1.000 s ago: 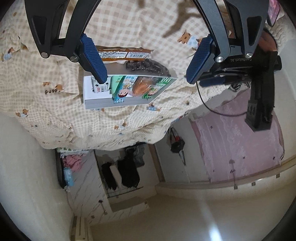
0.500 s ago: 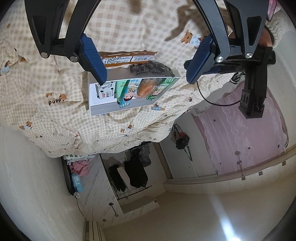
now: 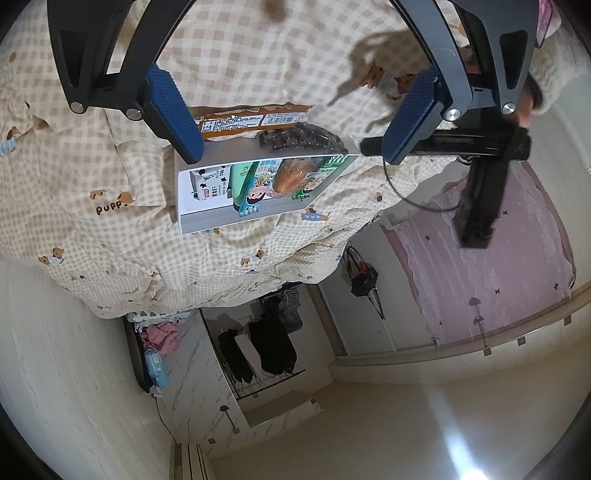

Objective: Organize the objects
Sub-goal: 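Move the left gripper back toward the dark brown claw clip beside the lid, then lower the left gripper onto the dark brown claw clip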

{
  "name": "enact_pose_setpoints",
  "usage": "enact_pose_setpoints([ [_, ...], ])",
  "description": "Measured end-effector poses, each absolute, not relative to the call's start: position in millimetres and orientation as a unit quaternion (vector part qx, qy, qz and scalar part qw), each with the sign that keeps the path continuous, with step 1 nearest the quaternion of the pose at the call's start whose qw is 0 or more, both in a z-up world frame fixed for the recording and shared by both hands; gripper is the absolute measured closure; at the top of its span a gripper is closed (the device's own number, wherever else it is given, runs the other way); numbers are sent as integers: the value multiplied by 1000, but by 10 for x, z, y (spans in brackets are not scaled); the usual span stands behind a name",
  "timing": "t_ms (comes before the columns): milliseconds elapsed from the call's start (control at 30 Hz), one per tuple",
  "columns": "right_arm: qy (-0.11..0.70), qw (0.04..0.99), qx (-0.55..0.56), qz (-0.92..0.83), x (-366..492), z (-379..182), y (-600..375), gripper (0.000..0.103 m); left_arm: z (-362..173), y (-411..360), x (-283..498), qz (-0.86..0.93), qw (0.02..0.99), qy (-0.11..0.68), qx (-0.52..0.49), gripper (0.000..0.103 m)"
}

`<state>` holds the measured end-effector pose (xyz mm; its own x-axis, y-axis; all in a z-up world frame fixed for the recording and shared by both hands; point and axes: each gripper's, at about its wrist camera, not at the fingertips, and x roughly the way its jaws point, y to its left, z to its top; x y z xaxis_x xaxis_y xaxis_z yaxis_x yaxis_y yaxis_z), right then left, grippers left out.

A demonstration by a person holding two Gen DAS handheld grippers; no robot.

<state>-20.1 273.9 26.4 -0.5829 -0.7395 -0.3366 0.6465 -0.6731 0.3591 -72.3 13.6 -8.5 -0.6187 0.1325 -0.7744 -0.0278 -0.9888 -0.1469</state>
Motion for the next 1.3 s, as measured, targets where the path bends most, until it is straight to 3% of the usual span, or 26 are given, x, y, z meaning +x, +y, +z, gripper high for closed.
enact_pose_setpoints([
  [100,-100,392,237,-883,-208,251,2737,5,-161,186,-857,896,51,-16,-442,25],
  [367,-105,393,241,-881,-219,235,2738,5,-458,-31,-1086,866,70,-82,-488,25],
  [667,-120,390,249,-878,-254,214,2780,5,-534,65,-1124,862,98,-80,-492,25],
  [700,-120,390,248,-879,-246,217,2780,5,-509,96,-1114,865,104,-75,-485,27],
  [767,-119,391,247,-879,-239,220,2779,5,-448,165,-1063,872,116,-63,-472,39],
  [867,-119,391,251,-877,-241,214,2774,5,-432,224,-1058,870,127,-59,-473,46],
  [1167,-121,391,260,-874,-248,201,2763,5,-566,104,-1205,846,96,-160,-500,44],
  [1300,-124,391,263,-873,-257,196,2766,5,-626,171,-1218,839,68,-162,-515,45],
])
